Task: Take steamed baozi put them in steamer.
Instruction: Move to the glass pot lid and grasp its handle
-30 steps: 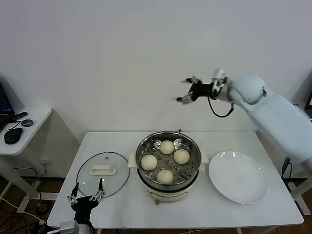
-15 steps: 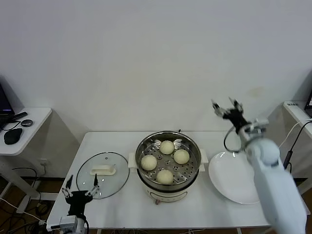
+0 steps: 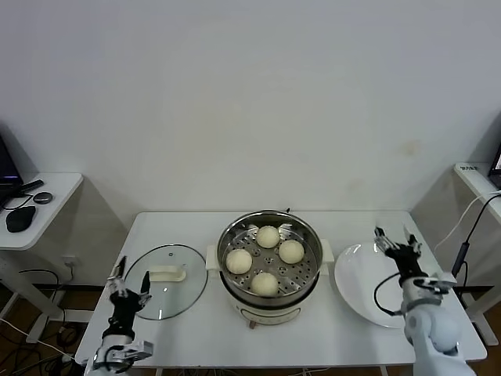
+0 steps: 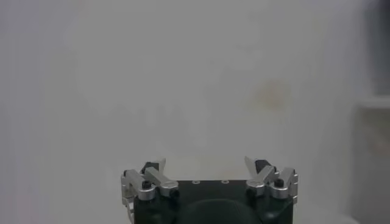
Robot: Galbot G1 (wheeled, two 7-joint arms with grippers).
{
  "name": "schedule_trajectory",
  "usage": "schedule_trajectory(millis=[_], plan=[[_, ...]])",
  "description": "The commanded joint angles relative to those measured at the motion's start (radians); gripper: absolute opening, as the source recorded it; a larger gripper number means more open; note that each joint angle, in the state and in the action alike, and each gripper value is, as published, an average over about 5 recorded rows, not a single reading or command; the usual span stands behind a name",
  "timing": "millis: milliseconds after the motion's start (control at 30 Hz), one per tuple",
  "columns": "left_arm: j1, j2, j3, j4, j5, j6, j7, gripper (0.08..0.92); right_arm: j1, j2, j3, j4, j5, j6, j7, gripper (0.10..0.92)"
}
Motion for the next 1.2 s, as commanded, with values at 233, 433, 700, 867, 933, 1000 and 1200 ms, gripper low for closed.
schedule_trajectory(millis=[233, 433, 700, 867, 933, 1000, 1200], plan=[[-0.194, 0.134, 0.088, 0.252, 0.486, 0.093, 0.088, 0.823, -0.144, 0.095, 0.073, 0.039, -0.030, 0.032, 0.041, 0.823], [-0.197, 0.114, 0.113, 0.261, 0.441, 0.154, 0.119, 0.823, -0.134, 0.111, 0.068, 0.024, -0.053, 0.037, 0.044, 0.823], [-0.205, 0.096, 0.136, 0.251, 0.427, 0.163, 0.129, 0.823, -0.125, 0.118, 0.060, -0.010, -0.090, 0.053, 0.046, 0.823], [-0.221, 0.095, 0.156, 0.277, 0.429, 0.160, 0.131, 0.823, -0.125, 0.120, 0.062, -0.010, -0.093, 0.056, 0.049, 0.823], [-0.230, 0.092, 0.160, 0.292, 0.431, 0.160, 0.129, 0.823, -0.127, 0.120, 0.065, -0.007, -0.093, 0.056, 0.050, 0.823], [-0.238, 0.089, 0.163, 0.306, 0.432, 0.160, 0.126, 0.823, -0.132, 0.120, 0.068, -0.005, -0.094, 0.058, 0.050, 0.823], [-0.272, 0.082, 0.167, 0.339, 0.431, 0.164, 0.117, 0.823, -0.148, 0.121, 0.073, -0.004, -0.100, 0.068, 0.051, 0.823]])
